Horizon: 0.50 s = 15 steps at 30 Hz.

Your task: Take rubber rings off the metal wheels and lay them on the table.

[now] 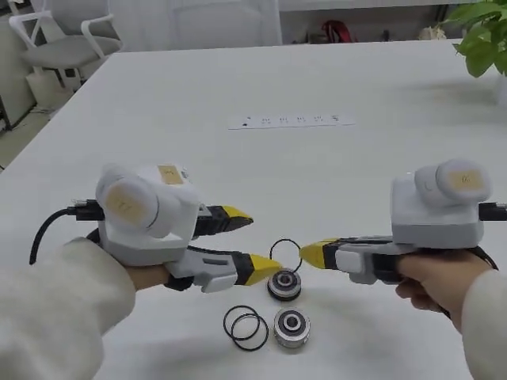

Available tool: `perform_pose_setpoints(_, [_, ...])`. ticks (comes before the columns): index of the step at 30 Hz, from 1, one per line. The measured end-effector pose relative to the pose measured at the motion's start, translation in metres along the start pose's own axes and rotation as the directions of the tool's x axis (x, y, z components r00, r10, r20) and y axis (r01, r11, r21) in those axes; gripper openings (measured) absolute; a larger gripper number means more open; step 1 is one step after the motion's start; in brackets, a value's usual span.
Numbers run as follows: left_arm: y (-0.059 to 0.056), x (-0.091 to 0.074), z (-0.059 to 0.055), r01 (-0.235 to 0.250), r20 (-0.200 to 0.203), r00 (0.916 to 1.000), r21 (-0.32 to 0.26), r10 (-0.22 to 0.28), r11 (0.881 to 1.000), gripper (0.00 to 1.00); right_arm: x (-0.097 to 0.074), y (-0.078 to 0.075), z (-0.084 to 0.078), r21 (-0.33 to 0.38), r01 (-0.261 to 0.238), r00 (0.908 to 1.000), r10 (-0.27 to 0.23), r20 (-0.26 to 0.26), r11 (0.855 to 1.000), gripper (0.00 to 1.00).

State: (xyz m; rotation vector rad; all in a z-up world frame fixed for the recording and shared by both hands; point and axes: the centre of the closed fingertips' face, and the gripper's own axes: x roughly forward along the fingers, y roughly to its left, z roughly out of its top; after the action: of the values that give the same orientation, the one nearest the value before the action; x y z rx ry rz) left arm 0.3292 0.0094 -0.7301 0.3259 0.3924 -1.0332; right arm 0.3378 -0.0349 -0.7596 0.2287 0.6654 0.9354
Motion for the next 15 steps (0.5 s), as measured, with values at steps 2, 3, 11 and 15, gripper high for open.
perform_pose_setpoints(2, [0.001,-0.006,0.000,-0.004,0.000,1.0000,0.002,0.004,1.000,0.51,0.000,0.000,0.002,0.006,-0.002,1.0000,0.002,0.006,1.000,0.00])
perform_pose_setpoints(3, [0.001,-0.010,0.000,-0.005,0.002,1.0000,-0.001,0.005,1.000,0.53,0.000,0.001,0.003,0.008,-0.004,1.0000,0.004,0.009,1.000,0.00])
perform_pose_setpoints(11, [-0.002,-0.039,0.005,0.012,0.088,0.9961,-0.112,-0.002,0.994,0.67,0.000,0.009,0.009,0.013,-0.021,0.9995,0.020,0.025,1.000,0.00])
perform_pose_setpoints(15, [0.002,-0.047,-0.003,-0.017,0.073,0.9970,-0.129,0.027,0.991,0.74,0.001,0.016,0.011,0.017,-0.038,0.9988,0.037,0.031,0.999,0.00])
